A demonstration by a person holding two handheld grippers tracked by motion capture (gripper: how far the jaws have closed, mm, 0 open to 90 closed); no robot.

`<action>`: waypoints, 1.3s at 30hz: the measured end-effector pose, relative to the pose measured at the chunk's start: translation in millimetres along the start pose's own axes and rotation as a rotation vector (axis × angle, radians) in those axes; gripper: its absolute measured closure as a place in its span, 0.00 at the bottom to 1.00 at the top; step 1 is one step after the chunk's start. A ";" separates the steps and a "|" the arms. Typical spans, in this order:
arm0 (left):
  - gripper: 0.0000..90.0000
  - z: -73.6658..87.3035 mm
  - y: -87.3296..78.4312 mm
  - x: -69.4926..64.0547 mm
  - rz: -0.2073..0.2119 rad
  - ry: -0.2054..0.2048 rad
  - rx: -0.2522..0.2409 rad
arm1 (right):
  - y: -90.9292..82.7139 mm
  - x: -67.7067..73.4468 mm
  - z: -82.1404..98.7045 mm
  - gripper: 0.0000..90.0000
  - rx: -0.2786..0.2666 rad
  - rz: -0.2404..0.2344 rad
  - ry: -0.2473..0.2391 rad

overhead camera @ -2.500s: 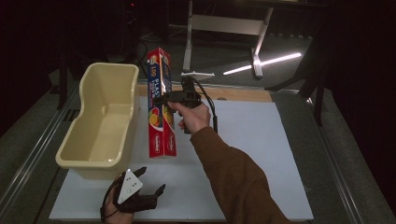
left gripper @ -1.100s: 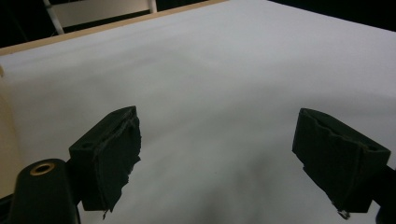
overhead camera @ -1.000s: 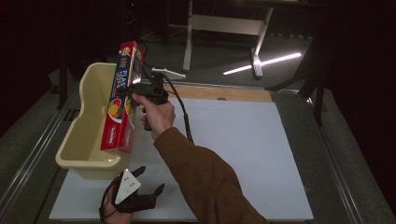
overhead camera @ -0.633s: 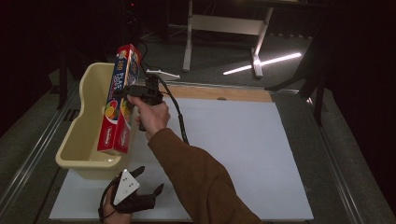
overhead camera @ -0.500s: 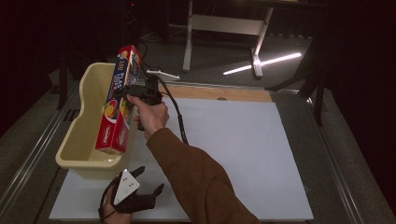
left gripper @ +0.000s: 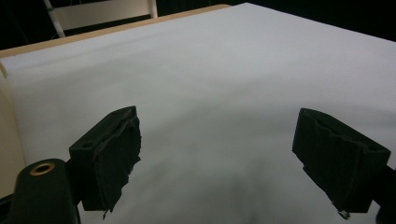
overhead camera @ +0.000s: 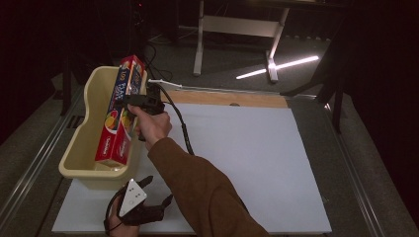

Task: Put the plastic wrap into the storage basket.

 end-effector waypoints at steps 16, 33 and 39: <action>0.17 1.5 -0.3 1.2 -0.007 -0.010 0.000 | 12.1 -3.6 2.2 0.45 0.006 0.057 0.002; 0.17 1.4 -2.0 2.1 -0.010 -0.017 -0.002 | 18.3 -4.4 5.3 0.43 0.008 0.139 -0.007; 0.17 1.2 -2.0 1.9 -0.009 -0.018 -0.003 | 19.9 -5.4 6.1 0.41 0.033 0.173 -0.010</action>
Point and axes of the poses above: each handheld gripper's, and its own axes: y roughly forward along the jaws, z roughly out of its underside, x roughly to its left, the point moved 2 cm from there along y, roughly forward along the jaws, and after that the axes turned 12 degrees about -z, right-handed, at the moved point
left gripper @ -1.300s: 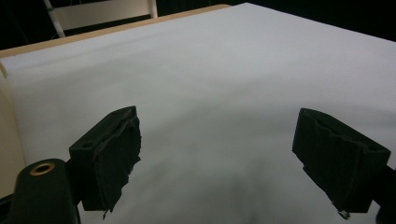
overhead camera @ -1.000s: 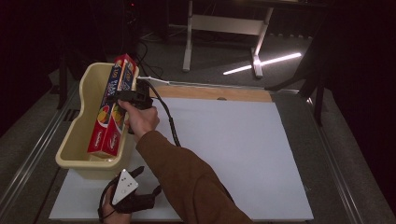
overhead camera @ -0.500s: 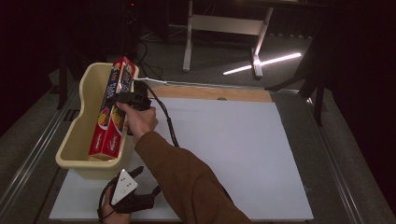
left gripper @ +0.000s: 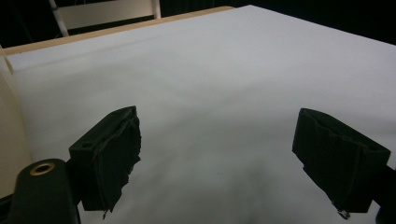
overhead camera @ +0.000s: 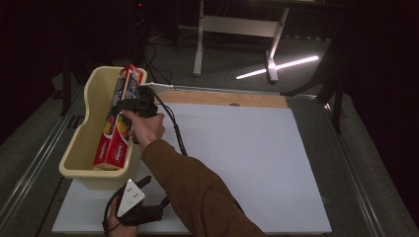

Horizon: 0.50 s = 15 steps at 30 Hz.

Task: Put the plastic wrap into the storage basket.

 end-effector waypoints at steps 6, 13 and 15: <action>0.17 0.1 0.7 0.2 0.000 0.002 0.002 | -9.0 8.7 -2.8 0.40 -0.026 -0.035 -0.010; 0.17 -0.1 0.4 -0.1 -0.002 0.006 0.003 | -20.4 18.2 -4.2 0.44 -0.011 -0.014 -0.068; 0.17 0.0 0.4 0.8 -0.005 0.000 0.001 | -23.3 16.6 -4.5 0.44 0.003 -0.003 -0.089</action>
Point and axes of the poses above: each handheld gripper's, and its own axes: y roughly forward along the jaws, z roughly out of its underside, x roughly to its left, the point moved 2 cm from there along y, roughly forward along the jaws, and after that the axes turned 12 degrees about -z, right-handed, at the moved point
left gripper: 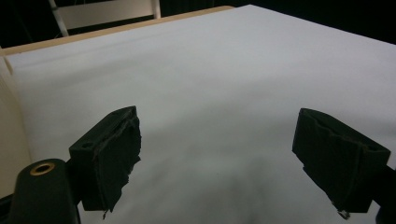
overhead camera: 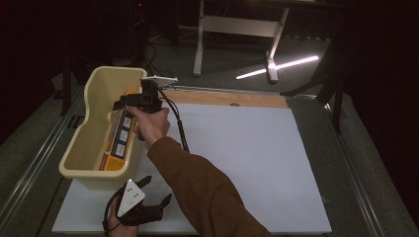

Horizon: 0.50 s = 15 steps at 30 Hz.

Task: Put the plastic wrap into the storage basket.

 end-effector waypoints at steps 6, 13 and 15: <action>0.17 -0.2 -0.6 2.8 -0.005 -0.007 0.000 | -11.3 5.4 3.0 0.44 0.055 0.041 -0.157; 0.17 -0.2 -0.3 4.6 -0.021 -0.008 0.000 | -46.7 5.1 15.1 0.42 0.162 0.133 -0.457; 0.17 -0.3 0.0 4.4 -0.021 -0.006 0.002 | -54.2 1.3 16.8 0.41 0.173 0.157 -0.486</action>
Point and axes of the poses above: each handheld gripper's, and its own axes: y roughly forward along the jaws, z roughly out of its underside, x roughly to its left, the point moved 2 cm from there along y, roughly forward along the jaws, and after that the axes turned 12 degrees about -z, right-handed, at the moved point
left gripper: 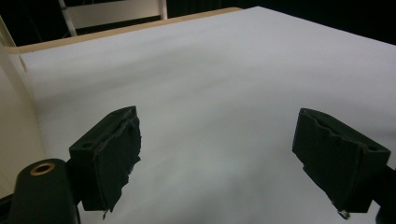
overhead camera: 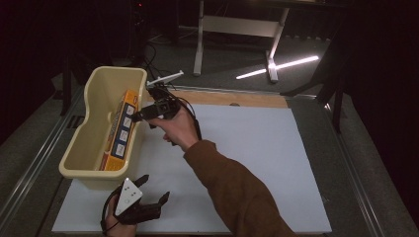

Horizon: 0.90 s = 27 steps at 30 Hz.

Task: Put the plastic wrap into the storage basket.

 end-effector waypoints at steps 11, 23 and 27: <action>0.17 -0.3 0.2 0.5 -0.009 0.003 0.001 | -80.9 -53.9 61.0 0.40 -0.069 0.142 -0.106; 0.17 -0.1 1.4 2.0 -0.030 0.004 0.009 | -148.7 -107.6 182.8 0.34 -0.181 0.337 -0.249; 0.17 0.6 1.5 4.4 -0.044 -0.005 0.015 | -161.6 -122.5 220.5 0.32 -0.177 0.415 -0.273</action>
Point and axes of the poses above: each handheld gripper's, and its own axes: y roughly forward along the jaws, z roughly out of its underside, x roughly to its left, the point moved 2 cm from there along y, roughly forward along the jaws, and after that the axes turned 12 degrees about -z, right-handed, at the moved point
